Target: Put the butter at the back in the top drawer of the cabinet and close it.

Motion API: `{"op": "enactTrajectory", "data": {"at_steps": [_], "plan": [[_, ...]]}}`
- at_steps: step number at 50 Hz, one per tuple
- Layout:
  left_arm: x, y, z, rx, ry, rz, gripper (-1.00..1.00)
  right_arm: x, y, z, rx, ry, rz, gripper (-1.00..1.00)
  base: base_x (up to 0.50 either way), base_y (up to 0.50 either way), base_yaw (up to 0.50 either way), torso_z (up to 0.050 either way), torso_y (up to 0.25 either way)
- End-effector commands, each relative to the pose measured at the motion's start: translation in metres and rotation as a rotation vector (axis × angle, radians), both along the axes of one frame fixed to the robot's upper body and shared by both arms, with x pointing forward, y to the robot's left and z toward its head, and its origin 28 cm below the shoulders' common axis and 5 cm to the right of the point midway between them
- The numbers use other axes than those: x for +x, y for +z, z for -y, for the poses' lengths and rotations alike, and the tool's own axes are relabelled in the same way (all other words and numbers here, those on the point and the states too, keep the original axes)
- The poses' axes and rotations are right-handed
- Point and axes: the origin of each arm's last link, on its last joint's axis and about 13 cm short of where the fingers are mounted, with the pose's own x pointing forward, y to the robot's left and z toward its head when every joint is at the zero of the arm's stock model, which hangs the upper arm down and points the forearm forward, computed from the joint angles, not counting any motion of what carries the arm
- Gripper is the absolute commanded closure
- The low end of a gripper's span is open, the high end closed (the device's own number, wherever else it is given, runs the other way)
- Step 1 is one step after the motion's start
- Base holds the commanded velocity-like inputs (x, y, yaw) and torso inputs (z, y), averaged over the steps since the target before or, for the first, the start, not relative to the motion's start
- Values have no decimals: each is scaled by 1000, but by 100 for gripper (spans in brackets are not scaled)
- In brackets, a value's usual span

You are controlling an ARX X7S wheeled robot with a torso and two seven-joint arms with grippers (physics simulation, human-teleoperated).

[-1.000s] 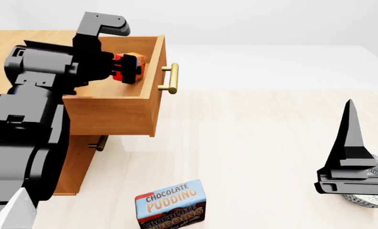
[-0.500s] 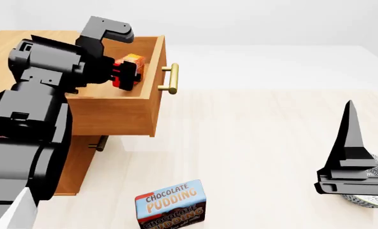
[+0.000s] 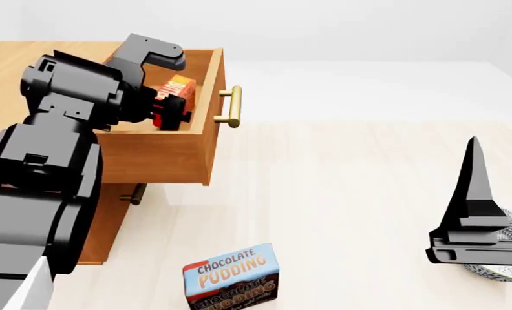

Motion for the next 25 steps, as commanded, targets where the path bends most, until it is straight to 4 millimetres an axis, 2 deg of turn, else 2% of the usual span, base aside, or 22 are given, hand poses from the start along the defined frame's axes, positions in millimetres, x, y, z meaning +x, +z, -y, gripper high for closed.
{"op": "enactTrajectory", "data": {"at_steps": [1,10,11,25], "plan": [[-3,-23,13,-186,-47,-117,100,0,0,0,0,-1,0,-100,0,0,-4,0,0],[-3,-22,12,-199,-45,-116,100,0,-1,0,2,-1,-1,-100,-2,-1,-1,0,0],[-3,-21,12,-201,-44,-116,-100,0,-1,0,2,-1,-1,-100,0,-4,-4,0,0],[-3,-18,12,-211,-55,-112,-100,0,0,0,4,-1,1,-100,0,0,0,0,0]]}}
